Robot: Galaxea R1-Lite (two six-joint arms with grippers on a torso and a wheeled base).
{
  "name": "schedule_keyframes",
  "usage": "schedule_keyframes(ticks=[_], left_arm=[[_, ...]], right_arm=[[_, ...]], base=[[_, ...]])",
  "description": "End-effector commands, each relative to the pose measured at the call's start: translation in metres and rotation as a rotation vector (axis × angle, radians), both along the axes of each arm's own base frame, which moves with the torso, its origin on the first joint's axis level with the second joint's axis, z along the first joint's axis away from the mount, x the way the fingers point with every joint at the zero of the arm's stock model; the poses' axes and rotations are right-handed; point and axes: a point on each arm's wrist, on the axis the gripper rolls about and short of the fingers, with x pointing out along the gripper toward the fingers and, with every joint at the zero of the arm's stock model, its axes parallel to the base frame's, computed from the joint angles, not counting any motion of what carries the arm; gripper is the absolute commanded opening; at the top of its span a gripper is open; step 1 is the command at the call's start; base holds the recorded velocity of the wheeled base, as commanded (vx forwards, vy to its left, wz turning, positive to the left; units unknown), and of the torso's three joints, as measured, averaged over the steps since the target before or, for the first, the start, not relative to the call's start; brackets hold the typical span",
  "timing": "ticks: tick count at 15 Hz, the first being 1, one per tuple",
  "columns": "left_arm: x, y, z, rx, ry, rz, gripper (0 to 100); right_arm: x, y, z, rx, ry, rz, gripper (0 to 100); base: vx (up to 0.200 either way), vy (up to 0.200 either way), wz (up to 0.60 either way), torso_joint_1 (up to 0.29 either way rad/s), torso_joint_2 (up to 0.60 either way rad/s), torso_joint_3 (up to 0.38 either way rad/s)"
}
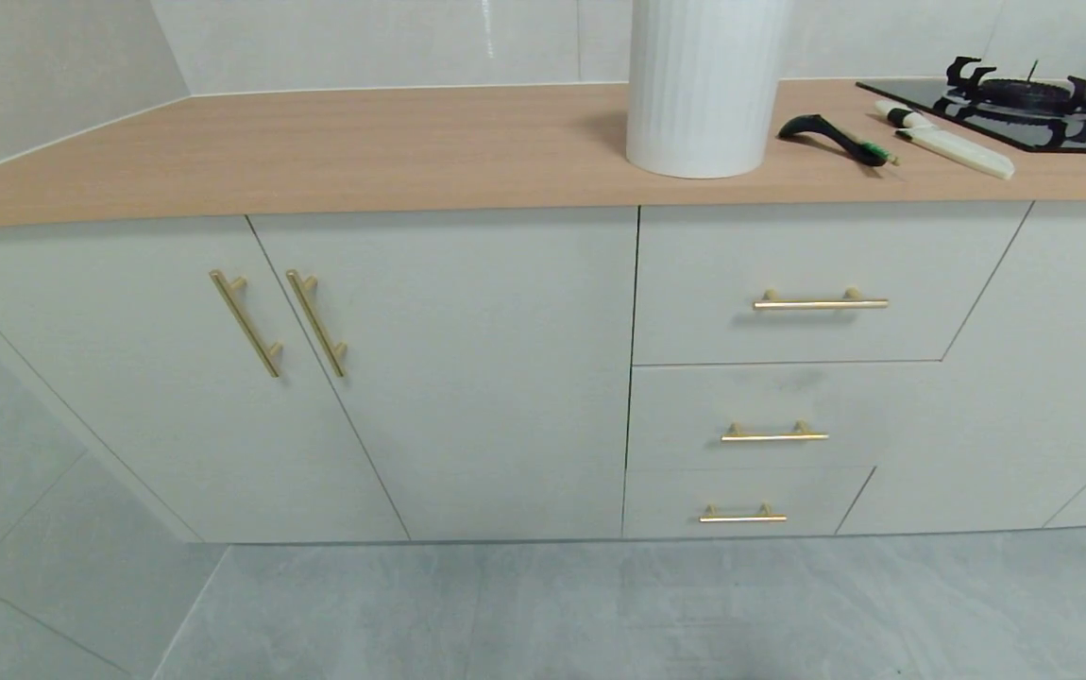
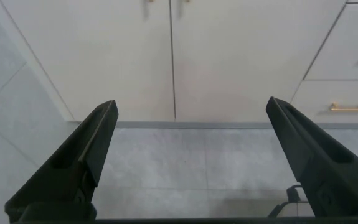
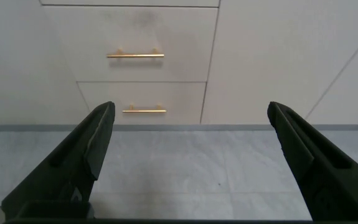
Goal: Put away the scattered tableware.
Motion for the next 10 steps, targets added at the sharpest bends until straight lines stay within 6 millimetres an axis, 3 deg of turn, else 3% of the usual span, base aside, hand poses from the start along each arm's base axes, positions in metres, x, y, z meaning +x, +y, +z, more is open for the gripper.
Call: schedule_keyframes(ticks=[1,7,10], left_arm=[[0.0001,0.0,0.0001,-0.001,0.001,0.001,100],[0.0001,0.0,0.0001,-0.001,0.001,0.001,100],[0.0001,0.0,0.0001,-0.002,0.001,0.001,100]], right_arm=[[0.0001,0.0,0.0001,0.0,0.001,0.0,100],[0.0001,0.0,0.0001,-0.002,0.001,0.0,100],[0.0001,0.0,0.0001,-0.002,0.001,0.002,100]], base=[[0.0,0.0,0.0,0.0,0.0,0.0],[0.2,0.0,0.0,0.003,0.0,0.003],[0.0,0.0,0.0,0.0,0.0,0.0]])
